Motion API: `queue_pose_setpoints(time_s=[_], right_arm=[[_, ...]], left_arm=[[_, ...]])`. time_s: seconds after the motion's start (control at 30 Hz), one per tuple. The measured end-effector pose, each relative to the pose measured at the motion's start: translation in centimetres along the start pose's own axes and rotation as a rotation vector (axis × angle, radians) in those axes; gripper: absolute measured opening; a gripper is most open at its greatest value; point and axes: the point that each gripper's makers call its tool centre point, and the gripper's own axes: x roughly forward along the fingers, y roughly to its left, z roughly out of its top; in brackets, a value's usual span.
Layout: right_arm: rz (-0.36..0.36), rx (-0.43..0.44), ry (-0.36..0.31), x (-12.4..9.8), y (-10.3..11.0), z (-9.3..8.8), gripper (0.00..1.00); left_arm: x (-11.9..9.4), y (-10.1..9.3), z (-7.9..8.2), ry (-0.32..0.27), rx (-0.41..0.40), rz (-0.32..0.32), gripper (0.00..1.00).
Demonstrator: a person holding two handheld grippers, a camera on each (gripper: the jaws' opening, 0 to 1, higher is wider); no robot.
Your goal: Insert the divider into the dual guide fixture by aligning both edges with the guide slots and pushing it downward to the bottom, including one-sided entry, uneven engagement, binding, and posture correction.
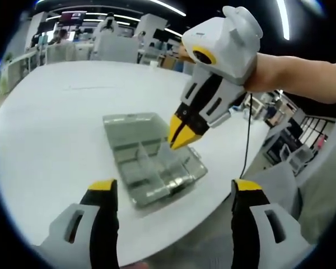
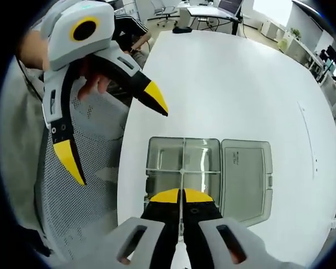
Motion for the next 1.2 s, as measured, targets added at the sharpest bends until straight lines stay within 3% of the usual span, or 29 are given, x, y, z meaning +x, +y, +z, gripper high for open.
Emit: queue_pose_setpoints(time_s=[1.2], right_arm=[[-0.001, 0.016, -0.017, 0.73, -0.03, -0.32, 0.00]], left_arm=[[-0.17, 0.11, -0.07, 0.007, 0.005, 0.004, 0.80]])
